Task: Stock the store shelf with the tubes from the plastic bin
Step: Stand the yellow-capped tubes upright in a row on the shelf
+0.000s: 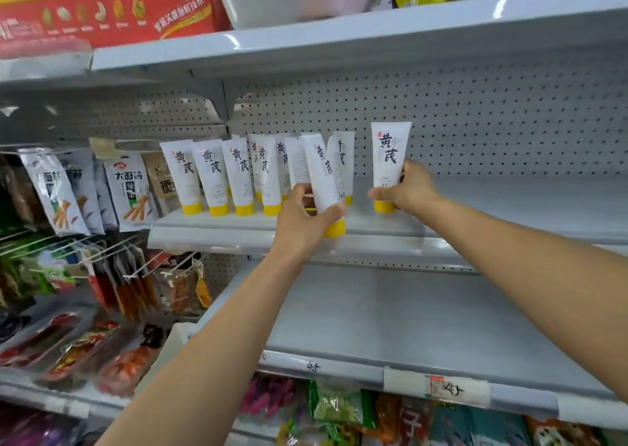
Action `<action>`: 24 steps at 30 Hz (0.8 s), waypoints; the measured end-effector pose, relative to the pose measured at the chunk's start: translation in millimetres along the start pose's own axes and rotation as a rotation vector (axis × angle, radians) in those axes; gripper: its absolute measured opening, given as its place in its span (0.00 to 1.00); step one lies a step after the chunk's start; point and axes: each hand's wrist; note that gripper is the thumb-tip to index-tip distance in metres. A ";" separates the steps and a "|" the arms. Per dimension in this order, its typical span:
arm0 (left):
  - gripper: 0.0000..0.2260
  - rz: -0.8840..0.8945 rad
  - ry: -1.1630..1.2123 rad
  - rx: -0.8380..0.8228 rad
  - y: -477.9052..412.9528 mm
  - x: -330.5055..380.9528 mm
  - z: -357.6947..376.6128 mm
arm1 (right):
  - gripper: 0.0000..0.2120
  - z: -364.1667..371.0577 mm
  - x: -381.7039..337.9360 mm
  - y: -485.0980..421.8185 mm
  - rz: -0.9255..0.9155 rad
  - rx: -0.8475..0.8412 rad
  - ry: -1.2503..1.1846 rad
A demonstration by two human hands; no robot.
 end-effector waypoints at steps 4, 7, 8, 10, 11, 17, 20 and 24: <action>0.18 0.001 0.021 -0.023 -14.0 -5.5 -8.5 | 0.24 14.8 9.9 -20.0 0.002 0.002 0.138; 0.18 0.003 0.028 -0.051 -21.7 -8.7 -12.8 | 0.27 22.5 16.5 -32.2 0.030 0.001 0.174; 0.18 0.003 0.034 -0.061 -24.1 -9.8 -13.4 | 0.28 24.3 18.0 -35.5 0.035 0.002 0.172; 0.18 -0.003 0.051 -0.074 -28.5 -12.4 -14.2 | 0.28 26.7 19.8 -41.6 0.034 -0.001 0.183; 0.18 -0.008 0.059 -0.078 -30.1 -13.4 -14.4 | 0.27 27.4 20.1 -44.1 0.032 -0.004 0.184; 0.18 -0.022 0.082 -0.095 -34.5 -18.4 -14.9 | 0.27 30.9 21.8 -51.9 0.028 -0.017 0.176; 0.18 -0.025 0.082 -0.095 -33.8 -17.9 -15.0 | 0.28 31.6 22.6 -53.1 0.041 -0.031 0.191; 0.18 -0.038 0.086 -0.089 -29.3 -15.6 -15.1 | 0.31 27.2 21.6 -47.7 0.145 -0.036 0.170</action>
Point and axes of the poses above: each hand's wrist, its own y-axis away from the middle knuckle, its own z-axis out of the palm, x = y × z, and after that the axes turned 6 degrees about -z, right-handed
